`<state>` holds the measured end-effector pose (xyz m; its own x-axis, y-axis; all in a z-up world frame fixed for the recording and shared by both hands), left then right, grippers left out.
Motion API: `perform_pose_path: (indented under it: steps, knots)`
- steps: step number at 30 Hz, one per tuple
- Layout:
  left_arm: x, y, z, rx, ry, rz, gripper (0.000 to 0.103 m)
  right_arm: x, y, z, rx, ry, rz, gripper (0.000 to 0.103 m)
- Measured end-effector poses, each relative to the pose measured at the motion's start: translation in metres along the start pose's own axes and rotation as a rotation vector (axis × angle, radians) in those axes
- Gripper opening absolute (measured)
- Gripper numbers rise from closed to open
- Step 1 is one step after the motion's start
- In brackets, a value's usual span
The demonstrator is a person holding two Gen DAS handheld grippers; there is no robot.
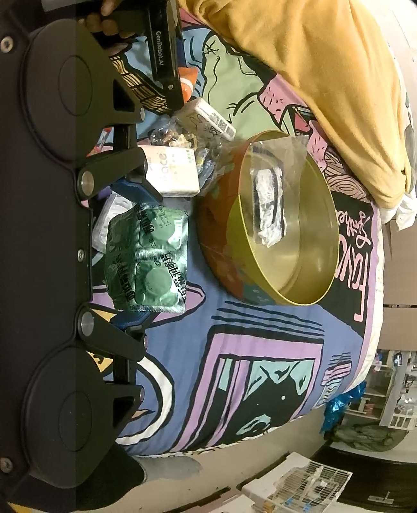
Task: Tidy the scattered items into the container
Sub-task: 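Carry the blister pack with the right gripper over the tin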
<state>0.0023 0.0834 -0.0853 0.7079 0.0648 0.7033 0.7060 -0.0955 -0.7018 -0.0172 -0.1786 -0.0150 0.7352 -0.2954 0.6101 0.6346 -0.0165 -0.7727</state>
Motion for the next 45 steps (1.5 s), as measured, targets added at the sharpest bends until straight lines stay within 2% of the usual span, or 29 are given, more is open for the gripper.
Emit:
perform_pose_path:
  steps: [6, 45]
  knots:
    - [0.003, -0.003, 0.003, 0.009, -0.003, -0.02, 0.094, 0.01, -0.004, 0.003, 0.0, -0.001, -0.023, 0.064]
    - [0.003, -0.003, 0.011, 0.01, -0.047, -0.027, 0.094, 0.078, -0.024, 0.029, -0.002, -0.064, -0.155, 0.064]
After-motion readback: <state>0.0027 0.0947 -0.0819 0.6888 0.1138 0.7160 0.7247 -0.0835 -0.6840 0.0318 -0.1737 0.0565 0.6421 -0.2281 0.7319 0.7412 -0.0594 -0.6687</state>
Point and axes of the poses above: each gripper's, at about its wrist camera, not at the fingertips, and y roughly the way its jaws point, z to its left, x to its top, the point moved 4 cm from there along y, roughly the way its jaws point, and after that the axes turned 11 degrees about y, right-handed, at the moved point
